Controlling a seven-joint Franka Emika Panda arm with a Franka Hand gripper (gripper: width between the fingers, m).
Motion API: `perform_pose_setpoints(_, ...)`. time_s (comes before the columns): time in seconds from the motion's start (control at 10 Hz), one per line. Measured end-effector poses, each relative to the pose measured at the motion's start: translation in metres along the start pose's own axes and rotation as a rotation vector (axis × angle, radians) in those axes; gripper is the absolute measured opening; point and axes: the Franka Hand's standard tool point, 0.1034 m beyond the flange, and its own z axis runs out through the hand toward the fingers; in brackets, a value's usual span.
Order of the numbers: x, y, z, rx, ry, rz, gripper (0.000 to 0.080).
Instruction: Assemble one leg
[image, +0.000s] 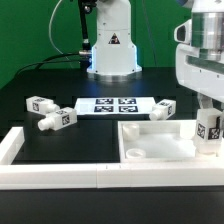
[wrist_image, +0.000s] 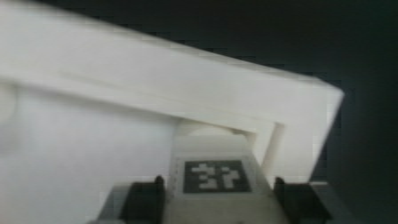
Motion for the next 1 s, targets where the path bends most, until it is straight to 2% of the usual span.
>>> perform_pose_setpoints(0.1,0.0,0.0,0.001,0.007,-0.006,0.065,0.0285)
perform_pose_setpoints(0.3,0.0,0.0,0.001,0.007,-0.007,0.026,0.0285)
perform_pose_setpoints(0.4,0.002,0.0,0.001,0.007,-0.004,-0.066,0.0359)
perform_pose_setpoints(0.5,0.007,-0.001,0.0,0.009,-0.002,-0.229,0.0538)
perform_pose_setpoints(0.6,0.01,-0.003,-0.002,0.011,-0.001,-0.423,0.0538)
perform_pose_setpoints(0.7,0.01,-0.003,-0.002,0.011,0.001,-0.608,0.0626)
perform_pose_setpoints(0.8,0.007,-0.002,-0.002,0.006,0.005,-0.783,0.0642)
perform_pose_setpoints(1.0,0.008,-0.002,-0.001,0.006,0.006,-0.878,0.0648)
